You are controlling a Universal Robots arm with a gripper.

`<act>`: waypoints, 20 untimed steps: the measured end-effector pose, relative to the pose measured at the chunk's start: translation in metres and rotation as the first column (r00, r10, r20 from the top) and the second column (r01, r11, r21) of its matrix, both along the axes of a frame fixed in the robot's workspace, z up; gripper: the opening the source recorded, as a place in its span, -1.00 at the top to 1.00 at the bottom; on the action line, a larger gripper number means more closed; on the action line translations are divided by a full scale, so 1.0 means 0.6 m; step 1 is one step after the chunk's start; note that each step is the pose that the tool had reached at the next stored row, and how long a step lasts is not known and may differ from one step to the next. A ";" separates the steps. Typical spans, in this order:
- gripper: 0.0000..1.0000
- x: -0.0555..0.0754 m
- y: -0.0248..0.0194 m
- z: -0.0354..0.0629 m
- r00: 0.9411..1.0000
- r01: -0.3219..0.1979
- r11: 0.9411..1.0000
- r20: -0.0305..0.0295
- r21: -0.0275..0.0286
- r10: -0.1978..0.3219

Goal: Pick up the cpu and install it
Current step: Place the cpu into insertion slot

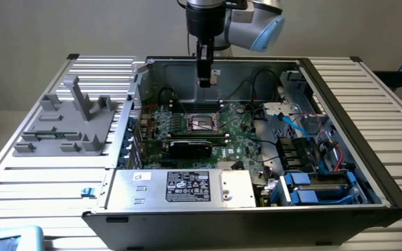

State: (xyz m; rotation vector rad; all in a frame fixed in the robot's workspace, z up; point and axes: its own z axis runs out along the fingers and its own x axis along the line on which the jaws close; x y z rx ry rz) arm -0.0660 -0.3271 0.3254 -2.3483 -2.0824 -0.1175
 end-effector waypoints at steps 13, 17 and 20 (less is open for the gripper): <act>-0.11 -0.001 -0.0181 -0.027 0.997 -0.082 0.997 0.015 0.000 0.082; -0.11 -0.001 -0.0253 -0.040 0.996 -0.085 0.996 0.015 0.000 0.085; -0.11 -0.001 -0.0272 -0.049 0.996 -0.086 0.996 0.015 0.000 0.086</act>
